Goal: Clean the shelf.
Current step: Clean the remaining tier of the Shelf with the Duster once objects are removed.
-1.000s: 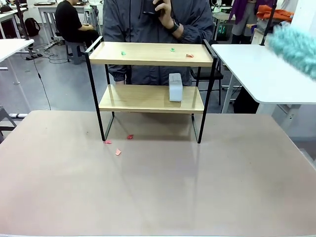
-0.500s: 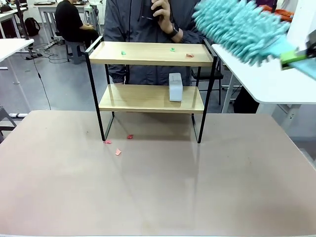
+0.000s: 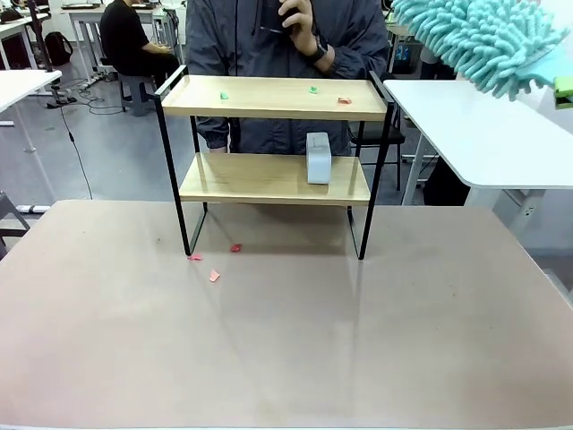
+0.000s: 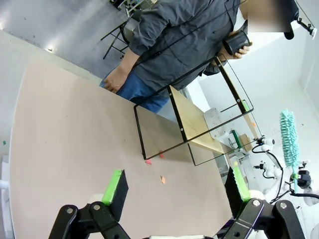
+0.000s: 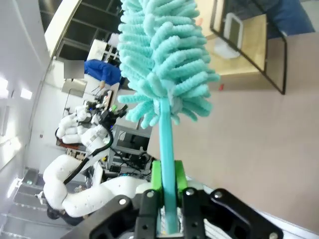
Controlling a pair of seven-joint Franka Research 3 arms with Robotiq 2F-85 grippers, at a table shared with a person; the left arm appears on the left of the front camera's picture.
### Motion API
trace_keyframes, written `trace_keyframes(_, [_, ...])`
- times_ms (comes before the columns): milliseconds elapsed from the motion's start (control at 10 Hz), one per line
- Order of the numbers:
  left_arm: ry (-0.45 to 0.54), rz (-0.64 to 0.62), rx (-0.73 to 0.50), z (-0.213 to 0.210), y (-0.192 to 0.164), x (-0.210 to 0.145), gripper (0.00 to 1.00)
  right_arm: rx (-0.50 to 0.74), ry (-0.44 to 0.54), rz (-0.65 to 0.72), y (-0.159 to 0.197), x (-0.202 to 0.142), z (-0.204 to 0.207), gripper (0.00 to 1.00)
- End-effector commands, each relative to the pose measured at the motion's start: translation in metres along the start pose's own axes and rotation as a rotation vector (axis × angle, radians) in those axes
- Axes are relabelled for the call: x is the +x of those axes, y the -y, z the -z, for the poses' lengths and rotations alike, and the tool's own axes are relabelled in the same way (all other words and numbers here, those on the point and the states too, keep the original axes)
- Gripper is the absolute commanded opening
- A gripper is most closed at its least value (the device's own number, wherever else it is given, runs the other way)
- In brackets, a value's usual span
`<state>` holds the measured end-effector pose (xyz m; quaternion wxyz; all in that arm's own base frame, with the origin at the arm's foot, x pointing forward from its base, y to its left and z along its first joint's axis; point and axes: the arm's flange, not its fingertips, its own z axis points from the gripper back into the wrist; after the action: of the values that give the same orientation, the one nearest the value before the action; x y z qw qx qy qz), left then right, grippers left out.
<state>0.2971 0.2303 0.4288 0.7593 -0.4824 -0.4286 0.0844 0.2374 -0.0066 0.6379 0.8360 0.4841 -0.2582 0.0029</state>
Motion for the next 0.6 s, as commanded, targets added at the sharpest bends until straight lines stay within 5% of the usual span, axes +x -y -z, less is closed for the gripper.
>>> trace_keyframes(0, [0.020,0.019,-0.016,0.002,0.000,-0.003,1.00,-0.081,0.011,0.017,-0.012,0.044,0.045,0.13])
trace_keyframes(200, [0.020,0.019,-0.016,0.002,0.000,-0.003,1.00,-0.195,-0.019,0.005,-0.030,0.089,0.092,0.13])
trace_keyframes(500, [0.020,0.019,-0.016,0.002,0.000,-0.003,1.00,-0.308,-0.066,-0.011,-0.051,0.110,0.144,0.13])
